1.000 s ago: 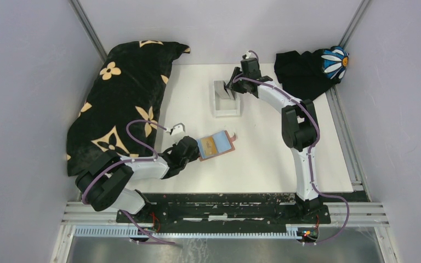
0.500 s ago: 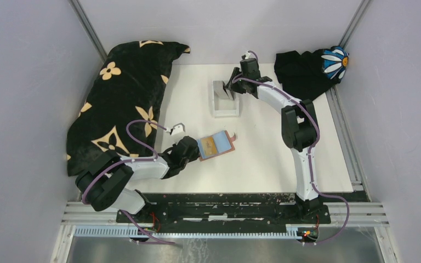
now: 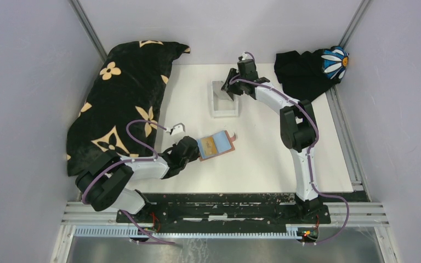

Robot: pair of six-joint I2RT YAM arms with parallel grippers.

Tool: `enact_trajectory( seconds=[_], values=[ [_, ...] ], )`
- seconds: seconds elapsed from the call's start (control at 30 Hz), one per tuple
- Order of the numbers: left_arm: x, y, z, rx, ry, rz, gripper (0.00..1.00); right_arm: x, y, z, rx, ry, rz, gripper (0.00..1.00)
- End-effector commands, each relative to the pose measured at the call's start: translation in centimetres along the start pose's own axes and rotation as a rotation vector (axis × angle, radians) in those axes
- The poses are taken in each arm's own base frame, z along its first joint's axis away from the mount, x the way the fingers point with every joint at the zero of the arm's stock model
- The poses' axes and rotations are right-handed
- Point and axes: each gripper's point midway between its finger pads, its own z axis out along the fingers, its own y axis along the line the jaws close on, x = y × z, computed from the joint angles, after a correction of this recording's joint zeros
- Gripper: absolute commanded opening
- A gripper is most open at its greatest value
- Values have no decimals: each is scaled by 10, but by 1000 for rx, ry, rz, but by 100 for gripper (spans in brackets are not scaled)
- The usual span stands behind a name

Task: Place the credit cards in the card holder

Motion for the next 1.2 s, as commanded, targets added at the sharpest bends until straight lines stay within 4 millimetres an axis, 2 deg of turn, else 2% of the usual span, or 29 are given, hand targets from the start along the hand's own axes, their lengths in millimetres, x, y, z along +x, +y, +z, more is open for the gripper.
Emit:
enact_trajectory(
  seconds=[0.0, 0.57, 0.77, 0.9, 1.1, 1.17],
  values=[
    [16, 15, 1, -39, 54, 64, 14, -22, 23, -15, -56, -60, -1, 42],
    [15, 15, 0, -37, 52, 65, 14, -25, 27, -17, -69, -71, 12, 24],
    [15, 13, 0, -33, 52, 66, 14, -25, 29, -20, -74, -79, 14, 23],
    [15, 14, 0, -33, 54, 64, 14, -26, 30, -22, -77, -81, 14, 15],
    [15, 13, 0, -30, 53, 61, 14, -26, 32, -24, -81, -81, 11, 10],
    [15, 14, -1, -32, 54, 60, 14, -26, 33, -25, -81, -83, 9, 6]
  ],
)
